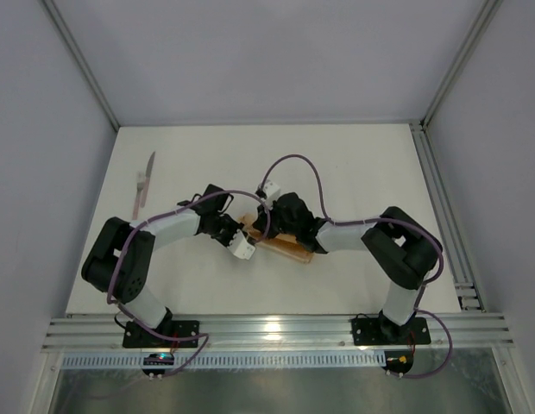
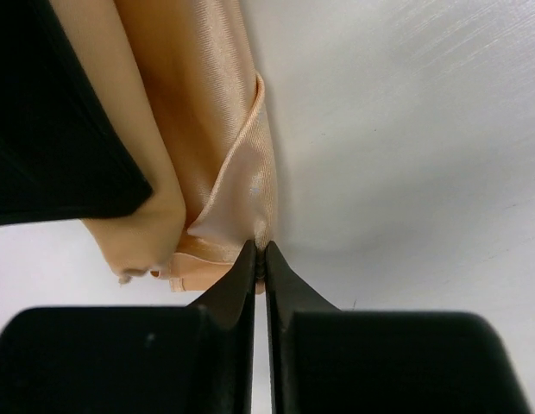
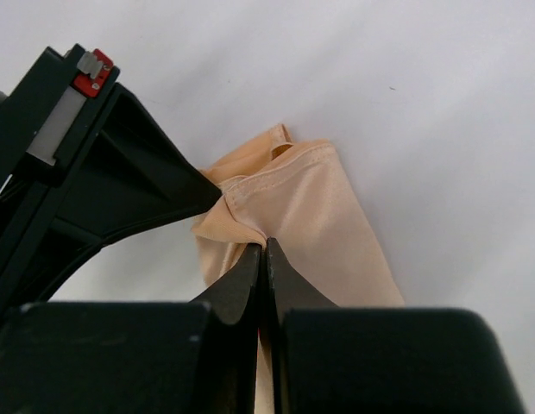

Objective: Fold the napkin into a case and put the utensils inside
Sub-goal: Grasp the top corner of the smaller rectangle folded napkin from the folded napkin.

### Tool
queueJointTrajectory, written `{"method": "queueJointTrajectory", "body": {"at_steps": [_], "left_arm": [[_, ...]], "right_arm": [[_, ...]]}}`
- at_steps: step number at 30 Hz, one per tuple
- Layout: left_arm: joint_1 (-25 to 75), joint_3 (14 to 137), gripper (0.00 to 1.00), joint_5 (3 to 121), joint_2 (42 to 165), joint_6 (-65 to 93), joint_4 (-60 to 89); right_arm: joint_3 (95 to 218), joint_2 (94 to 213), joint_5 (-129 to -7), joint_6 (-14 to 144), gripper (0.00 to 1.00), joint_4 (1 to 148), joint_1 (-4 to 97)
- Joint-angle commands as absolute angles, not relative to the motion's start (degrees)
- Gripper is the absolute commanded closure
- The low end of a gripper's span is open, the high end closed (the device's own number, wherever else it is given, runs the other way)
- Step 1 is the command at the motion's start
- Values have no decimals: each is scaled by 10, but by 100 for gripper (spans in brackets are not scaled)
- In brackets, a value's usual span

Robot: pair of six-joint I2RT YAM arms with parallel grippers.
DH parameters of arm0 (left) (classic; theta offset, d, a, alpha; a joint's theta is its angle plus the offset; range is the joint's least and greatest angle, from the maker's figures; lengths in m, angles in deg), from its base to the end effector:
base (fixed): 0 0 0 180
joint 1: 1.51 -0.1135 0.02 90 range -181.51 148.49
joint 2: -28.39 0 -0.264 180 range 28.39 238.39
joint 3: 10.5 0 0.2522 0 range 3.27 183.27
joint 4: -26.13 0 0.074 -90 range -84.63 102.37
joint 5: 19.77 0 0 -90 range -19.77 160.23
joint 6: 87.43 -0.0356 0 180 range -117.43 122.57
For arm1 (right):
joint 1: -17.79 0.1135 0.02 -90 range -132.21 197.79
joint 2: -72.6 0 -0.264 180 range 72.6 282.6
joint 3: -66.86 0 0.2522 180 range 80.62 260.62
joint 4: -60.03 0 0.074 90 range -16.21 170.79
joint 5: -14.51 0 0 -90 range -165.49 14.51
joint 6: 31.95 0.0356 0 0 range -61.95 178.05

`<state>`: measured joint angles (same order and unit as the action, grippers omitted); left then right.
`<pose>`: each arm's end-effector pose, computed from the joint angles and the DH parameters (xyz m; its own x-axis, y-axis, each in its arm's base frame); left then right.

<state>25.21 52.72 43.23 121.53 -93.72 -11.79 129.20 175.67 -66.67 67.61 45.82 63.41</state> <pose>0.2544 -0.1461 0.1534 0.6409 0.6689 -0.3766 0.7616 -0.4927 0.4210 0.2538 0.2672 0.1574 -0.4412 -0.2162 -0.8710 -0.7392 0.6379 0.2161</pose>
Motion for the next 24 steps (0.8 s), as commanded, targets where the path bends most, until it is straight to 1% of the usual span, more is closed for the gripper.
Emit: {"method": "queueJointTrajectory", "body": {"at_steps": [1, 3, 6, 13, 17, 24], "left_arm": [[252, 514, 100, 429, 1220, -931, -96], [252, 512, 100, 426, 1220, -929, -92], [252, 513, 100, 422, 1223, -917, -80], [252, 520, 100, 420, 1227, -859, -48], [252, 521, 100, 414, 1225, -839, -43], [252, 507, 100, 409, 1219, -835, -43]], "right_arm": [[1296, 1713, -742, 655, 97, 483, 635], [1299, 1705, -774, 633, 97, 509, 638], [1301, 1708, -773, 623, 97, 538, 639], [1281, 1721, -764, 645, 97, 529, 653], [1301, 1743, -772, 657, 97, 535, 665], [1309, 1777, -818, 679, 97, 557, 658]]}}
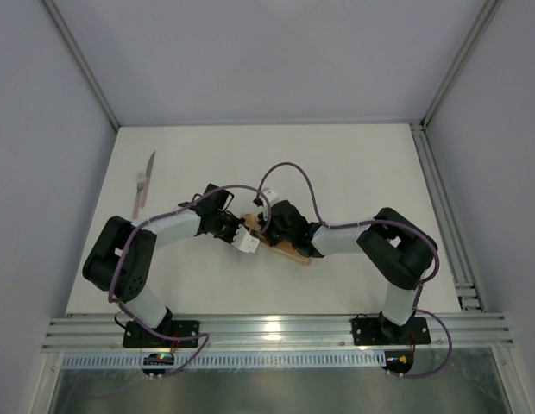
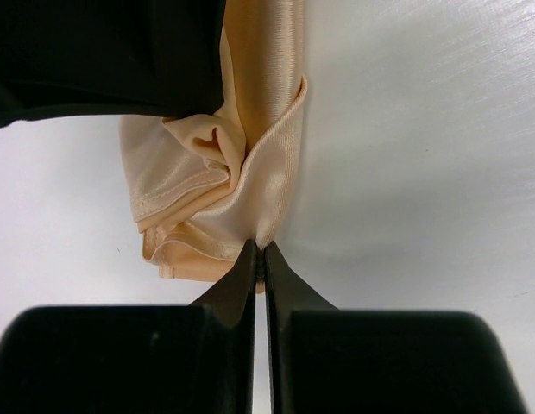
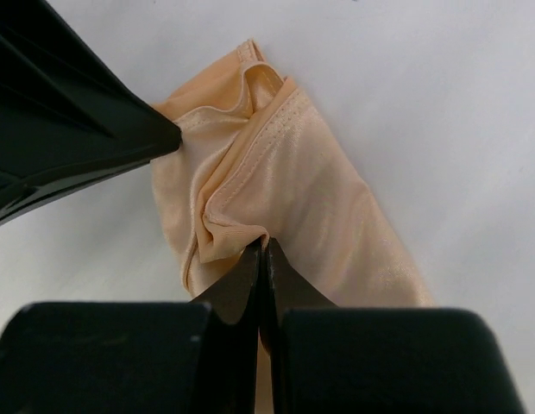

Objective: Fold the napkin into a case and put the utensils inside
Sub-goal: Grasp the top corner of the smaller rectangle folded napkin from the folded napkin.

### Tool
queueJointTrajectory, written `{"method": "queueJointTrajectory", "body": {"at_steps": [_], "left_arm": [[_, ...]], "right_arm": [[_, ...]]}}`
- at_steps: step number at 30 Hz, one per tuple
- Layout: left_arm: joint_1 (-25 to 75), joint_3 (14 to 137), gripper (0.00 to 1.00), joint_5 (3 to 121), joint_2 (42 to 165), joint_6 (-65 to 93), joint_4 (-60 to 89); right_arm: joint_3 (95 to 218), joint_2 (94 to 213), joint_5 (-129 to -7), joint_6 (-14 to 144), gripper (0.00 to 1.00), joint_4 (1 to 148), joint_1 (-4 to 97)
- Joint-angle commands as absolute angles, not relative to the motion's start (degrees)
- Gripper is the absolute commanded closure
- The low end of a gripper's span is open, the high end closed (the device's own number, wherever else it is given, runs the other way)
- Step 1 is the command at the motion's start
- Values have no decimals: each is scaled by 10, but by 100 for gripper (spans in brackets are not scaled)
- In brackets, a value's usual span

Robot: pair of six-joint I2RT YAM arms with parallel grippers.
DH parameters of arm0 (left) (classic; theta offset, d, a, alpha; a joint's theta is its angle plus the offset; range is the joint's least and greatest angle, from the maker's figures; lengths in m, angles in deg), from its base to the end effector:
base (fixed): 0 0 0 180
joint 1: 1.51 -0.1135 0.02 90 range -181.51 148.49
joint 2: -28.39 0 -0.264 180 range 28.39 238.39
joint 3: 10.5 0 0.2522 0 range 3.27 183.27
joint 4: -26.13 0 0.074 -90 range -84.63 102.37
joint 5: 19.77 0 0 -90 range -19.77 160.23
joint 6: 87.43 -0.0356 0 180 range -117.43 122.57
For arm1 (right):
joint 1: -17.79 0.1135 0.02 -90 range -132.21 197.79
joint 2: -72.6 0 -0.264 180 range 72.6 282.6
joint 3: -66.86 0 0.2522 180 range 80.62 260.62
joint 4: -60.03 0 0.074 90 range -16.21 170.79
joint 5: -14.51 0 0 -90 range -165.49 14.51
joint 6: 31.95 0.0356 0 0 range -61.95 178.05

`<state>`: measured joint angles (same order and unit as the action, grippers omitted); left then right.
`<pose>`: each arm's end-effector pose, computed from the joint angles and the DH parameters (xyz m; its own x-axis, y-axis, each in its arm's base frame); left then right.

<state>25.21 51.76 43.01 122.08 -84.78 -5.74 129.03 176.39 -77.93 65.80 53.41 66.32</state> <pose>0.2603 -0.1493 0.1510 0.5459 0.7197 -0.4290 0.8241 -0.3688 0.4299 0.2403 0.2697 0.1395 -0.4742 -0.3331 -0.8150 -0.6677 0.7394 0.0863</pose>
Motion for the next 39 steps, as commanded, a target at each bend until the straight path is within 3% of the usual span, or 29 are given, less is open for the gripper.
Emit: {"method": "queueJointTrajectory", "body": {"at_steps": [1, 9, 19, 22, 24, 31, 39], "left_arm": [[251, 505, 100, 408, 1216, -836, -43], [252, 498, 100, 403, 1211, -801, -15], [252, 510, 99, 390, 1216, -785, -15], [252, 513, 78, 393, 1209, -799, -48], [250, 520, 71, 391, 1195, -801, -85], [234, 588, 70, 346, 1169, -830, -226], [236, 622, 65, 377, 1213, -894, -211]], "right_arm": [[1313, 1783, -820, 682, 97, 566, 657], [1337, 1796, -783, 697, 97, 562, 667], [1312, 1812, -686, 798, 97, 456, 667], [1305, 1822, -696, 812, 97, 452, 662], [1289, 1825, -692, 831, 97, 428, 651], [1283, 1822, -700, 813, 97, 443, 645], [1279, 1826, -697, 824, 97, 430, 645]]}}
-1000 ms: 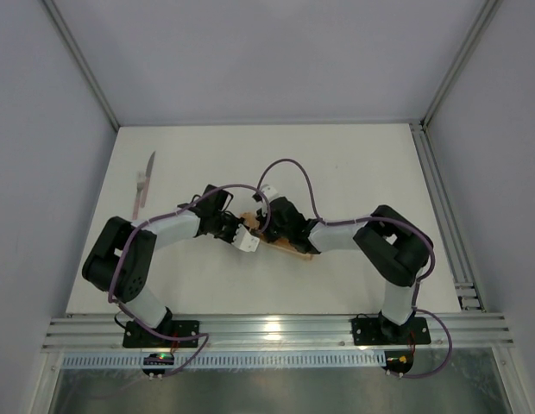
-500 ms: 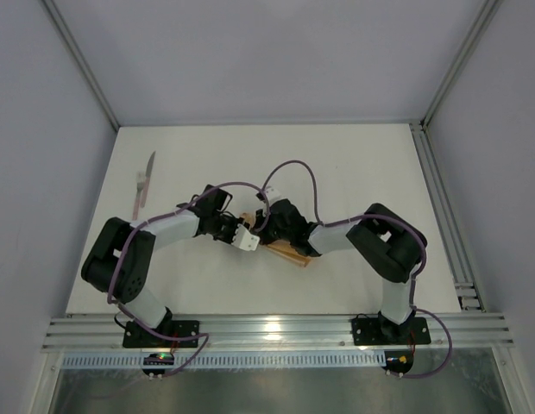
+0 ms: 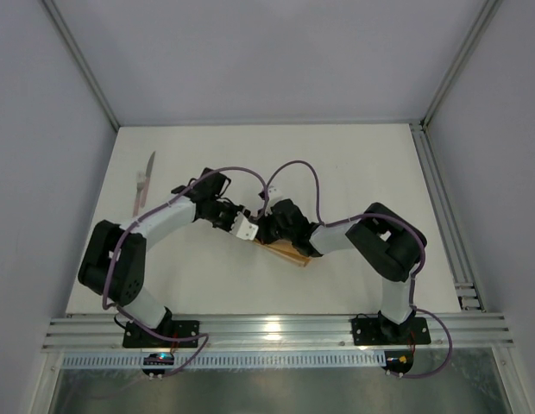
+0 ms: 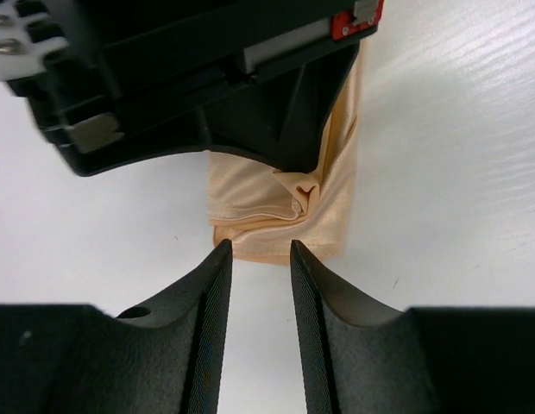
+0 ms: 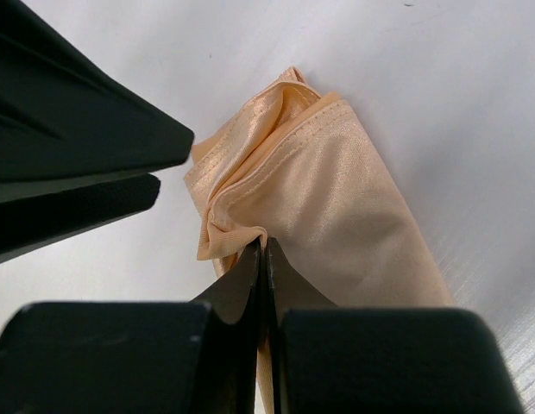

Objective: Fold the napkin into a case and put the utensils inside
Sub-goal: Grasp the top corner of the smaller rectangle folded napkin from the folded napkin.

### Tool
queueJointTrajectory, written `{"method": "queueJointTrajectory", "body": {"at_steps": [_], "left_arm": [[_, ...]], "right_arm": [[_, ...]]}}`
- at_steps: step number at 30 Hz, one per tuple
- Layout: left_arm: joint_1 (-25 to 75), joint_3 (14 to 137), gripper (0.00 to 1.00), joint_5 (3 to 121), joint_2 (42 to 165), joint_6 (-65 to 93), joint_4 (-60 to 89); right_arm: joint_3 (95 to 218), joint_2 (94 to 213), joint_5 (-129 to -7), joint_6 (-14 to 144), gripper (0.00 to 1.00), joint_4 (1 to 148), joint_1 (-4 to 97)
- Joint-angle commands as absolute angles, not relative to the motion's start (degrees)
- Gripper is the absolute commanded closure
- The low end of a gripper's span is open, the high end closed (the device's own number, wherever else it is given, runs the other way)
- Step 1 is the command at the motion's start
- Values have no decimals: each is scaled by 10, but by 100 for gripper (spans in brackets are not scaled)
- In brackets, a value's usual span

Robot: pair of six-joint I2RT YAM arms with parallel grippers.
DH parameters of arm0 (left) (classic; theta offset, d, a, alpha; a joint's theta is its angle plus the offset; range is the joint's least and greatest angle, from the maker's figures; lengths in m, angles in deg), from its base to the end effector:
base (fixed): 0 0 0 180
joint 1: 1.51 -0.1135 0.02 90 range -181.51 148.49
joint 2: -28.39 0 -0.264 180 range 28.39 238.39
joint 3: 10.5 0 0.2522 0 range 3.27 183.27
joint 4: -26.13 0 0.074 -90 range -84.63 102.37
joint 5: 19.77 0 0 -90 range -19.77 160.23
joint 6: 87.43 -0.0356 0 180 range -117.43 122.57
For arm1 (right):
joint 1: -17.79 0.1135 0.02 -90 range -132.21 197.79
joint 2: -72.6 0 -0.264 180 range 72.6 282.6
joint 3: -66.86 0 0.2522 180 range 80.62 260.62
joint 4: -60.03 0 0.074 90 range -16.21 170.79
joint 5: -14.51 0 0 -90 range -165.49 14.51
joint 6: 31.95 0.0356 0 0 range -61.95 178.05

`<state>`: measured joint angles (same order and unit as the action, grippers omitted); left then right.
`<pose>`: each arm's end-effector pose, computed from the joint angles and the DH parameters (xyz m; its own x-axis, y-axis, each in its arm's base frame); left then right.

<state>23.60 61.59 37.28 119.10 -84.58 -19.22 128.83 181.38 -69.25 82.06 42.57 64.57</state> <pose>0.2705 -0.1482 0.2036 0.5311 0.6767 -0.5100 0.8411 -0.3481 0.4140 0.2526 0.2744 0.1260 -0.6278 -0.0774 -0.7745 -0.5844 0.7041 0.4033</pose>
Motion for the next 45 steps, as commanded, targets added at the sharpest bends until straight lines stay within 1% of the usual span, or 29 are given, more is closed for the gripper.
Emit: {"method": "queueJointTrajectory", "body": {"at_steps": [1, 8, 14, 16, 20, 28, 31, 32, 36, 42, 45], "left_arm": [[236, 624, 64, 383, 1218, -905, -211], [247, 636, 61, 382, 1245, -954, -211], [253, 643, 68, 428, 1278, -948, -191], [252, 653, 68, 437, 1288, -948, -196], [252, 672, 74, 452, 1298, -958, -216], [249, 698, 75, 460, 1302, -958, -248], [249, 697, 84, 457, 1301, -964, -254], [249, 692, 90, 456, 1300, -972, -254], [249, 679, 100, 452, 1294, -985, -254], [249, 672, 100, 441, 1288, -985, -241], [249, 687, 100, 424, 1281, -990, -277]], "right_arm": [[1279, 1826, -696, 823, 97, 430, 646], [1278, 1829, -694, 821, 97, 427, 645], [1276, 1826, -693, 820, 97, 428, 645], [1276, 1826, -694, 819, 97, 427, 645], [1276, 1826, -693, 819, 97, 425, 645], [1276, 1827, -691, 820, 97, 423, 645], [1278, 1828, -692, 821, 97, 422, 645], [1279, 1827, -691, 822, 97, 422, 645], [1279, 1830, -691, 823, 97, 422, 645], [1281, 1830, -687, 831, 97, 419, 645], [1290, 1826, -687, 837, 97, 424, 645]]}}
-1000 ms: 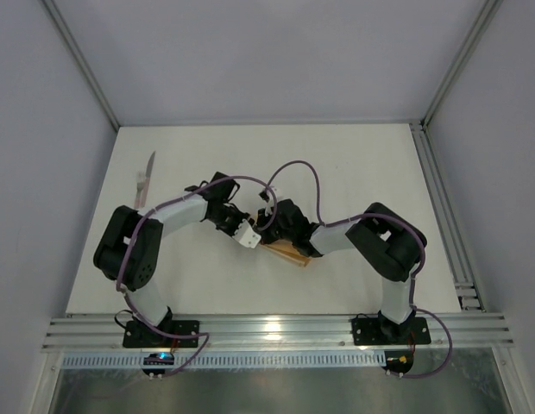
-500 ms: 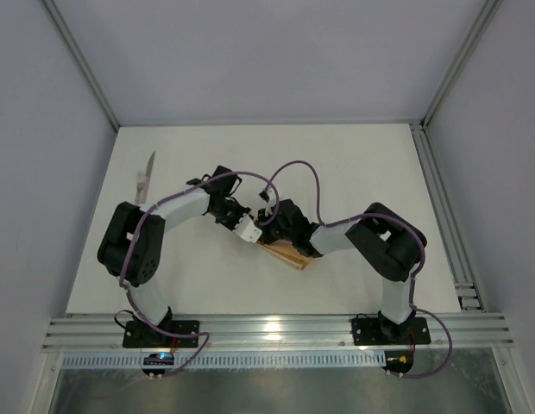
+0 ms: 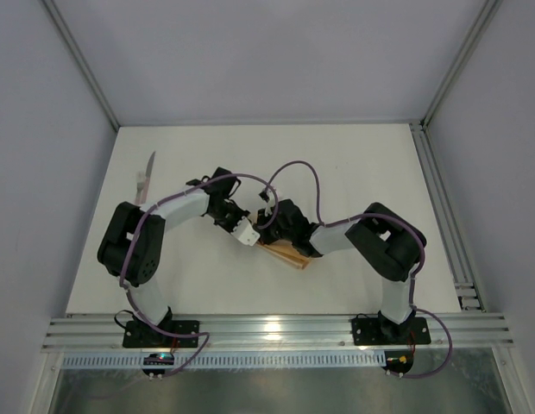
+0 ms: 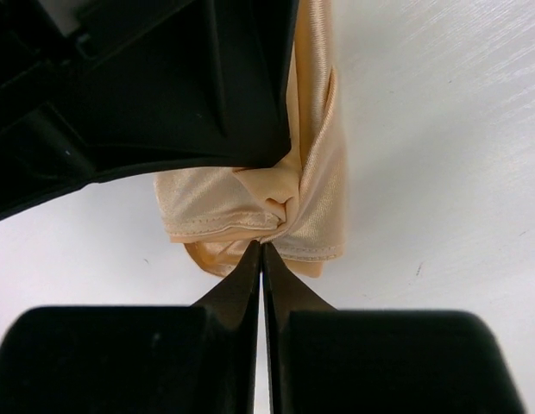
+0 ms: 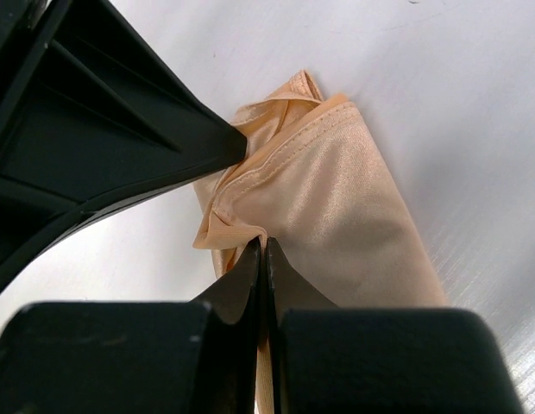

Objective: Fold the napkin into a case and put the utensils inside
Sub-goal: Grasp the top corner of the smaller rectangle folded napkin from the folded napkin.

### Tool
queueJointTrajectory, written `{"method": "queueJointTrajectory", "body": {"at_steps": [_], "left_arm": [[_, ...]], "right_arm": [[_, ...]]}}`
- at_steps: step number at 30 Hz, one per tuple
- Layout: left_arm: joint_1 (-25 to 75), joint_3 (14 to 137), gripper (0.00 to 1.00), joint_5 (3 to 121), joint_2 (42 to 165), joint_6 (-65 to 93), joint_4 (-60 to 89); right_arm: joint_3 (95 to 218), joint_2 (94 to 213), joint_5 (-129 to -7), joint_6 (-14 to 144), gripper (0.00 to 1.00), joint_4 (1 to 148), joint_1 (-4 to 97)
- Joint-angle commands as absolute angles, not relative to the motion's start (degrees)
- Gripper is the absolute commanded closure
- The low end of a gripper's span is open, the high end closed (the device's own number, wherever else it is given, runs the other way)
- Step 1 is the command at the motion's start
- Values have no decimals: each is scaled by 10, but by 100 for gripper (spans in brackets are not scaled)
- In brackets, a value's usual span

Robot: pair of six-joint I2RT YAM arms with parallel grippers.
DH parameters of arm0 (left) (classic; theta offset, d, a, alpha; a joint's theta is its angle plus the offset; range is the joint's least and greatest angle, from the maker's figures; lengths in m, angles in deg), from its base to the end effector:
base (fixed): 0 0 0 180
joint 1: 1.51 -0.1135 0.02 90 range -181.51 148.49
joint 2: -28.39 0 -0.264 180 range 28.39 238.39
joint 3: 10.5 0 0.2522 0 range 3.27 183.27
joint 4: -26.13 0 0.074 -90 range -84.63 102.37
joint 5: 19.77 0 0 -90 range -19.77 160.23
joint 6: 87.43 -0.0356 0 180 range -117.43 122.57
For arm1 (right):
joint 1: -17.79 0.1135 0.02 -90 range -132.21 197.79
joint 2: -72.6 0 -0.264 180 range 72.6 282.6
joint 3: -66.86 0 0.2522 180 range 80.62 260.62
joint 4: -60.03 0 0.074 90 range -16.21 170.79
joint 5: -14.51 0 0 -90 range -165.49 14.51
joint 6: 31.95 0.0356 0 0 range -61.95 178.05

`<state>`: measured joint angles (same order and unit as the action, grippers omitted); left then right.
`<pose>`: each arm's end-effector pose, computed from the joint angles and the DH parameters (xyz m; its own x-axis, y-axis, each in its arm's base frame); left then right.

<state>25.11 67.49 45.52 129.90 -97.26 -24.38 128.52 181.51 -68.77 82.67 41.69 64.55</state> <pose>0.2912 -0.1626 0.1693 0.6491 0.6759 -0.3490 0.7598 -0.5543 0.3397 0.2521 0.2742 0.1252 -0.6317 -0.0678 -0.7722 -0.5835 0.6974 0.4161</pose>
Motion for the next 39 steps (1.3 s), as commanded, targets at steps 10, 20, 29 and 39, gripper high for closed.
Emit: {"method": "queueJointTrajectory", "body": {"at_steps": [10, 20, 29, 39], "left_arm": [[249, 766, 100, 365, 1297, -930, -387], [248, 785, 100, 382, 1330, -833, -363], [244, 795, 100, 368, 1352, -769, -332], [242, 737, 100, 387, 1346, -807, -298]], "right_arm": [[1326, 1852, -677, 853, 97, 448, 638], [1343, 1850, -689, 843, 96, 458, 652], [1306, 1825, -693, 825, 85, 430, 674], [1252, 1770, -653, 892, 69, 360, 667]]}}
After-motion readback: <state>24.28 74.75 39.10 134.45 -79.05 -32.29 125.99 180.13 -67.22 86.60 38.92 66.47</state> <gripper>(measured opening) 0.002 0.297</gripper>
